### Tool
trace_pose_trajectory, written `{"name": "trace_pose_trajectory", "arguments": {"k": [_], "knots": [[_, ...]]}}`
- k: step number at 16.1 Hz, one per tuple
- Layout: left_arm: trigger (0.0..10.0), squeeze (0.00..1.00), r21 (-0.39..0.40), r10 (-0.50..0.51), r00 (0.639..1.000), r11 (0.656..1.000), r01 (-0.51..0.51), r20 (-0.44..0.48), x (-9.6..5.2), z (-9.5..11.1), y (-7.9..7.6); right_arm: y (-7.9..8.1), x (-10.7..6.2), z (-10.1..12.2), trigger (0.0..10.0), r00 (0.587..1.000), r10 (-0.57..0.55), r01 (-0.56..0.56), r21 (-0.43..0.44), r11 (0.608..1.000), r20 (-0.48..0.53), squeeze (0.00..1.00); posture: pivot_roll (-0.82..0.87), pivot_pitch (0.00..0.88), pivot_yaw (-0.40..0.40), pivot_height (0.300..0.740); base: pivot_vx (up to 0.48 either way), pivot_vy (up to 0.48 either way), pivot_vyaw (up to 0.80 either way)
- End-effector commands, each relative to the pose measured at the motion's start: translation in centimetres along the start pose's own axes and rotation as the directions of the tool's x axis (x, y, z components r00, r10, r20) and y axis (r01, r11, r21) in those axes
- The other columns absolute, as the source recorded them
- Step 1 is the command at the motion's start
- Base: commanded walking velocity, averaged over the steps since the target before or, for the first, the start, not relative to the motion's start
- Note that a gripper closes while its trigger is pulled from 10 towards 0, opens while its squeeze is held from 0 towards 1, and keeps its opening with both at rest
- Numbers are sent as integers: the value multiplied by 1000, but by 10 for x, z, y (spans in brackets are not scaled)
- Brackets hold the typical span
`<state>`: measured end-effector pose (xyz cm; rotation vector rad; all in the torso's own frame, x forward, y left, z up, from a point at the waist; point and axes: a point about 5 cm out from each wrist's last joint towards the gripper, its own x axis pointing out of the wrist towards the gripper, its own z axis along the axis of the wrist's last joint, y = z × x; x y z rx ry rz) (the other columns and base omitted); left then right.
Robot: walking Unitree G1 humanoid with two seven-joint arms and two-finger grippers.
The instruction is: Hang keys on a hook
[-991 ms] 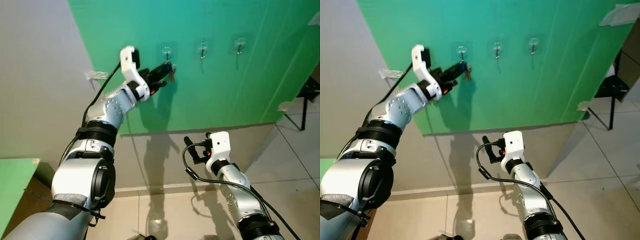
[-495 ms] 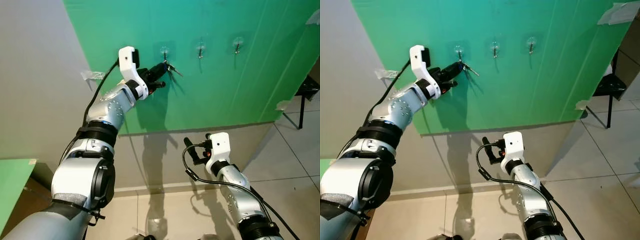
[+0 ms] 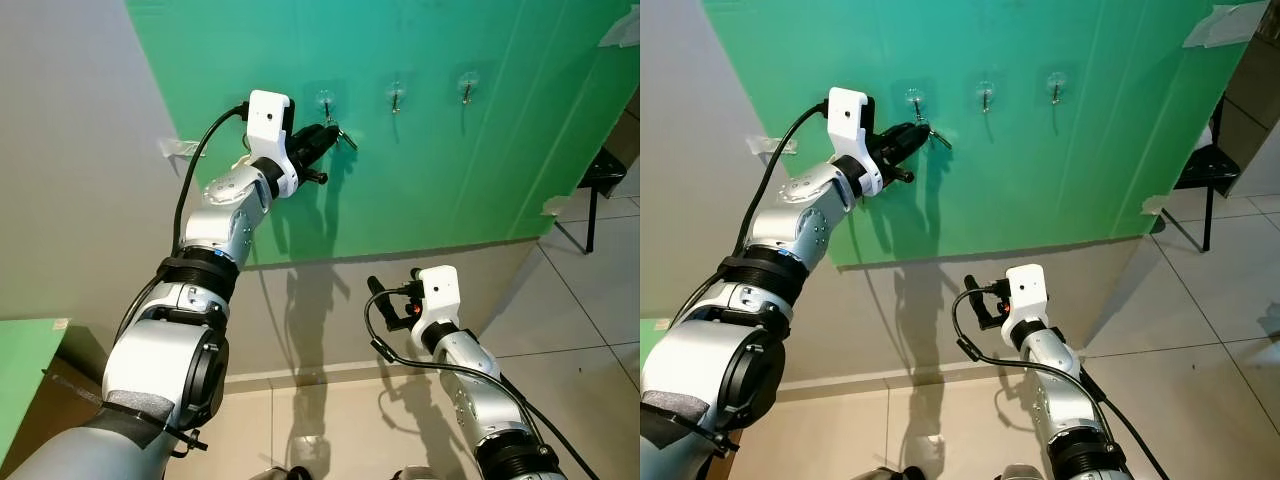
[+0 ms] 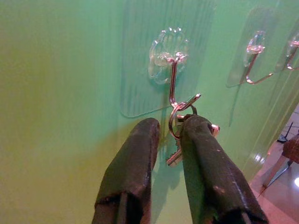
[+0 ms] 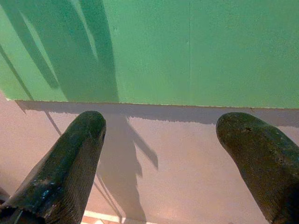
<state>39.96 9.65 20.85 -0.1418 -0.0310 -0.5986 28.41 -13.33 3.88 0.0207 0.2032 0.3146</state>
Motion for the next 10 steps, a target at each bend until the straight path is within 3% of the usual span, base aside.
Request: {"name": "trace_pose_trajectory", "arguments": {"k": [1,4,10], "knots": [[10000,1000,9,2,1000,1000,-2,12,-3,0,2,3,1,3,10000,1000,20,-20,-8,1000,8,0,-232,0,113,740,0,0,0],[10000,1000,56,3,997,998,-7,79,-3,5,0,2,1,4,10000,1000,19,-19,-9,1000,8,0,-234,0,113,740,0,0,0],[10000,1000,109,-17,998,994,9,68,-4,1,-2,3,0,3,10000,1000,22,-22,-10,1000,5,0,-232,0,112,740,0,0,0]]}}
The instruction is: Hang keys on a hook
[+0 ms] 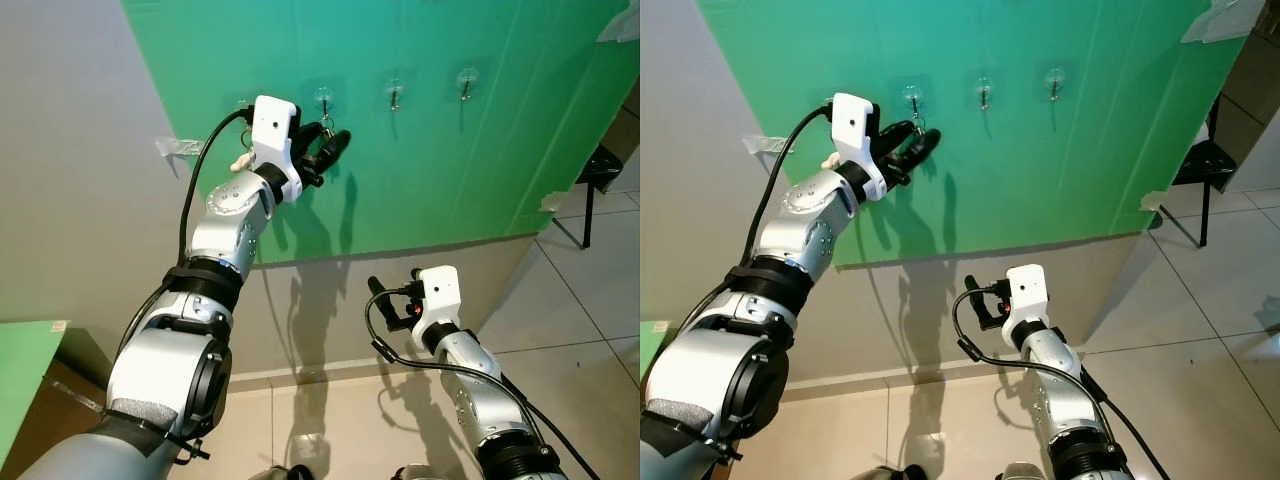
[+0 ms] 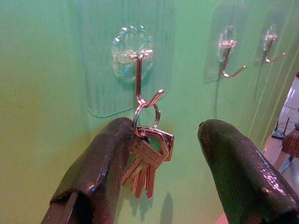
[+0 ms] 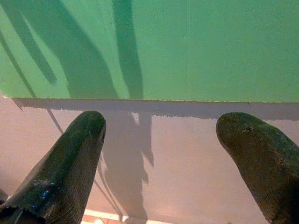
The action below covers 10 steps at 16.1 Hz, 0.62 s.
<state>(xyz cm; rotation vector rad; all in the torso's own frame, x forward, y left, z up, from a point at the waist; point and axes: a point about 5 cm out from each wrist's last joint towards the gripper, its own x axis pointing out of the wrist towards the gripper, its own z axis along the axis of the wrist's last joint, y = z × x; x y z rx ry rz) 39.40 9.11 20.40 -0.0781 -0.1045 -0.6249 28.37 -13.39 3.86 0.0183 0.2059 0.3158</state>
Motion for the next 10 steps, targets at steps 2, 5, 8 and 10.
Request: {"name": "trace_pose_trajectory", "arguments": {"k": [2,5,8,10], "knots": [[10000,1000,100,16,1000,995,-18,18,-5,6,3,4,1,3,10000,1000,25,-25,-8,1000,7,0,-225,0,111,740,0,0,0],[10000,0,143,41,999,989,-41,3,-17,-1,5,4,2,3,10000,1000,25,-25,-7,1000,8,0,-218,0,115,740,0,0,0],[10000,0,123,115,993,985,-119,36,-42,-18,4,5,2,2,10000,999,33,-33,-5,999,2,0,-194,0,111,740,0,0,0],[10000,0,132,125,992,983,-127,27,-54,-32,-4,5,2,1,10000,999,42,-42,-6,999,-2,0,-179,0,105,740,0,0,0]]}}
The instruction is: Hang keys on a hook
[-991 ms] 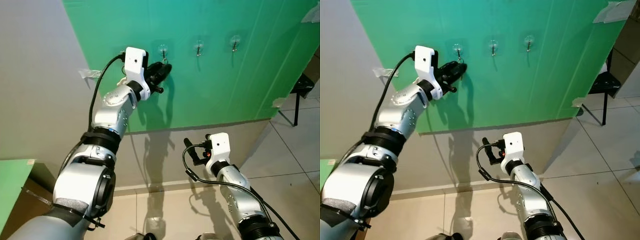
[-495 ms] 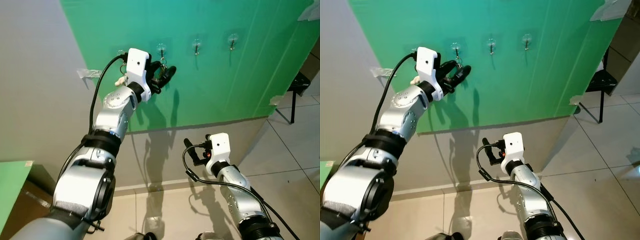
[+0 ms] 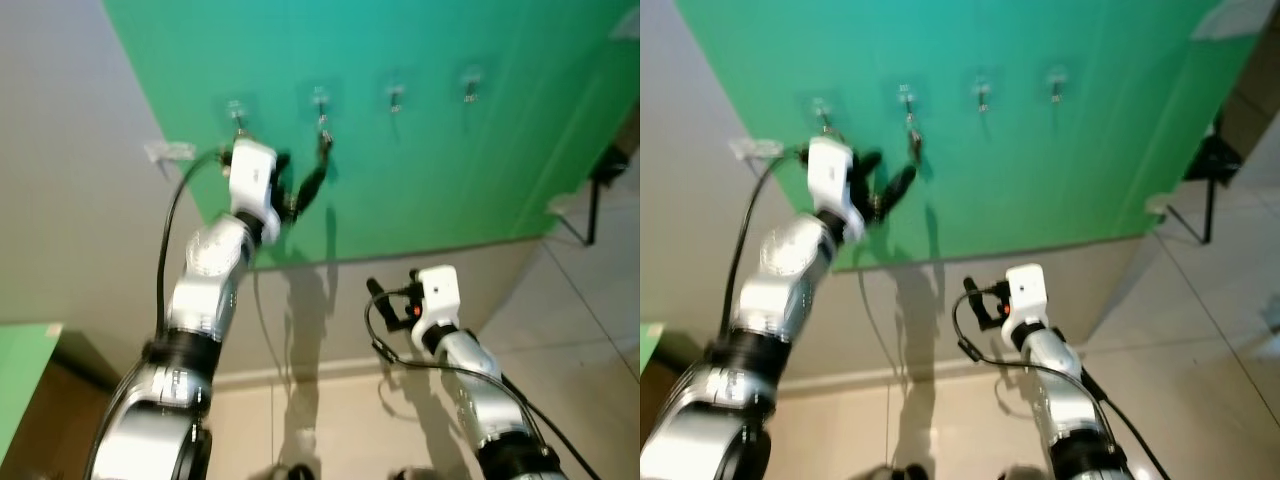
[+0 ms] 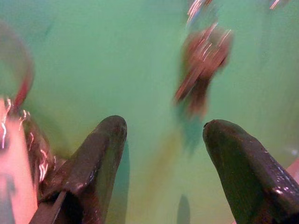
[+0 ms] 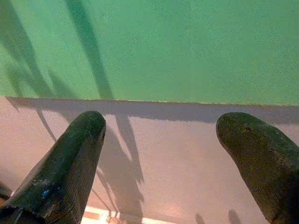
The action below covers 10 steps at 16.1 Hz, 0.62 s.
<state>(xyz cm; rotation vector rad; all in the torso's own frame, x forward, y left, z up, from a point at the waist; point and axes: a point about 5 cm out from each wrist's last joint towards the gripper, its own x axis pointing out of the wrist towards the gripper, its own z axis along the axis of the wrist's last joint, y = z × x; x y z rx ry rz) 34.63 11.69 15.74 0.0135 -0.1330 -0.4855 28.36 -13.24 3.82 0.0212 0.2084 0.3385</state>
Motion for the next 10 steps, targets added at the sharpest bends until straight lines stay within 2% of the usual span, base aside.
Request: {"name": "trace_pose_trajectory", "arguments": {"k": [1,3,4,6,7,8,9,10], "knots": [[10000,0,12,-6,1000,1000,6,3,-3,1,-7,4,3,1,10000,1000,25,-25,-9,1000,-1,0,-173,0,101,740,0,0,0],[10000,0,8,-21,999,1000,22,-37,-22,-17,-25,5,3,1,10000,999,37,-37,-14,999,-5,0,-157,0,92,740,0,0,0],[10000,0,5,-14,999,1000,14,-48,-29,-22,-29,5,3,1,10000,999,39,-39,-14,999,-5,0,-154,0,92,740,0,0,0],[10000,0,-17,85,990,996,-87,-110,-54,-43,-29,0,2,6,10000,1000,16,-16,5,1000,18,0,-149,0,91,740,0,0,0],[10000,0,42,129,980,991,-124,-152,-71,-56,-27,-5,0,8,10000,999,-5,4,15,1000,35,0,-149,0,91,740,0,0,0],[10000,0,60,170,968,985,-161,-184,-83,-66,-24,-8,-2,11,10000,998,-22,21,20,1000,52,0,-146,0,91,740,0,0,0],[10000,0,113,242,942,969,-221,-231,-107,-83,-19,-16,-7,15,10000,994,-57,54,33,998,94,0,-146,0,91,740,0,0,0],[10000,0,158,323,916,943,-291,-238,-129,-93,-14,-22,-14,18,10000,989,-85,79,55,995,125,0,-147,0,92,740,0,0,0]]}}
